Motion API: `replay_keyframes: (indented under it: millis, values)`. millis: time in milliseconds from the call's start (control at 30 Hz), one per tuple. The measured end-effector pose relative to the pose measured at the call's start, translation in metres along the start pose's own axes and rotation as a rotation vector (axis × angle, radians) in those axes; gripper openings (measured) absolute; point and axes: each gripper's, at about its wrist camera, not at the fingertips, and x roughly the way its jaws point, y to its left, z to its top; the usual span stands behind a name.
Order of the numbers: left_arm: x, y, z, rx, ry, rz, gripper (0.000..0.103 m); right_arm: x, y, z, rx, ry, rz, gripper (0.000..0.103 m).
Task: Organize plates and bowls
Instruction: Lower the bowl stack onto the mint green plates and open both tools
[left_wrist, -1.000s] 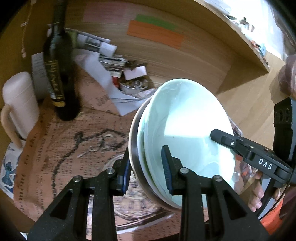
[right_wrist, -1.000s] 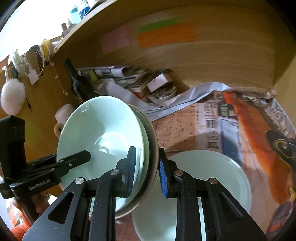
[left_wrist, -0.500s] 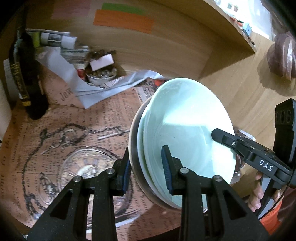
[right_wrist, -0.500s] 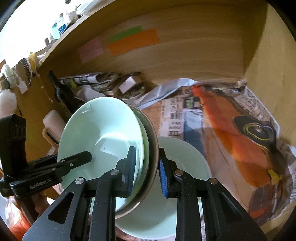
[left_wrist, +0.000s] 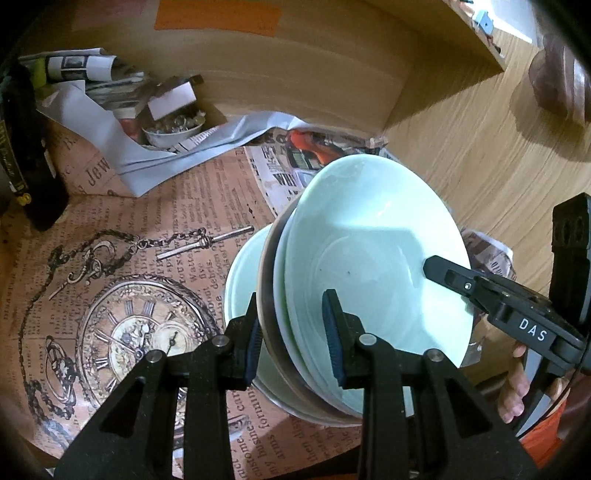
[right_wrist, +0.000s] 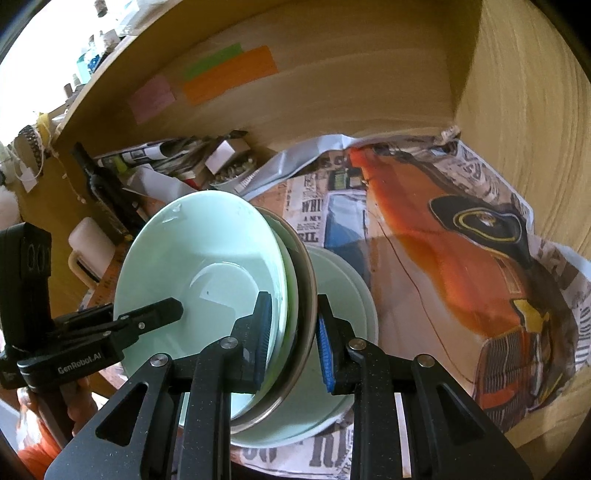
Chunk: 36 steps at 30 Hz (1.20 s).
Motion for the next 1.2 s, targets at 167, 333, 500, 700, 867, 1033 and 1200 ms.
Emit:
replay_keyframes:
  millis: [167, 333, 500, 700, 867, 1033, 1200]
  values:
    - [0.004, 0.002, 0.002, -0.006, 0.002, -0.004, 0.031, 0.003, -0.003, -0.001, 0.008, 0.01, -0.003, 0.021]
    - [0.008, 0.004, 0.004, -0.005, 0.002, -0.015, 0.032, 0.008, -0.007, 0.0, 0.016, 0.025, 0.006, 0.021]
    - [0.011, 0.007, 0.006, -0.009, 0.008, -0.028, 0.033, 0.011, -0.012, 0.001, 0.04, 0.035, 0.033, 0.022]
    - [0.013, 0.01, 0.01, -0.018, 0.01, -0.053, 0.036, 0.016, -0.018, 0.003, 0.071, 0.051, 0.055, 0.023]
    - [0.014, 0.008, 0.011, 0.004, 0.0, -0.042, 0.036, 0.019, -0.023, 0.005, 0.079, 0.059, 0.074, 0.024]
    - [0.011, 0.007, 0.013, 0.032, -0.041, -0.002, 0.036, 0.018, -0.013, 0.007, 0.002, 0.031, 0.019, 0.025]
    - [0.004, 0.006, 0.013, 0.077, -0.088, 0.057, 0.041, 0.021, -0.005, 0.008, -0.074, 0.018, -0.036, 0.028]
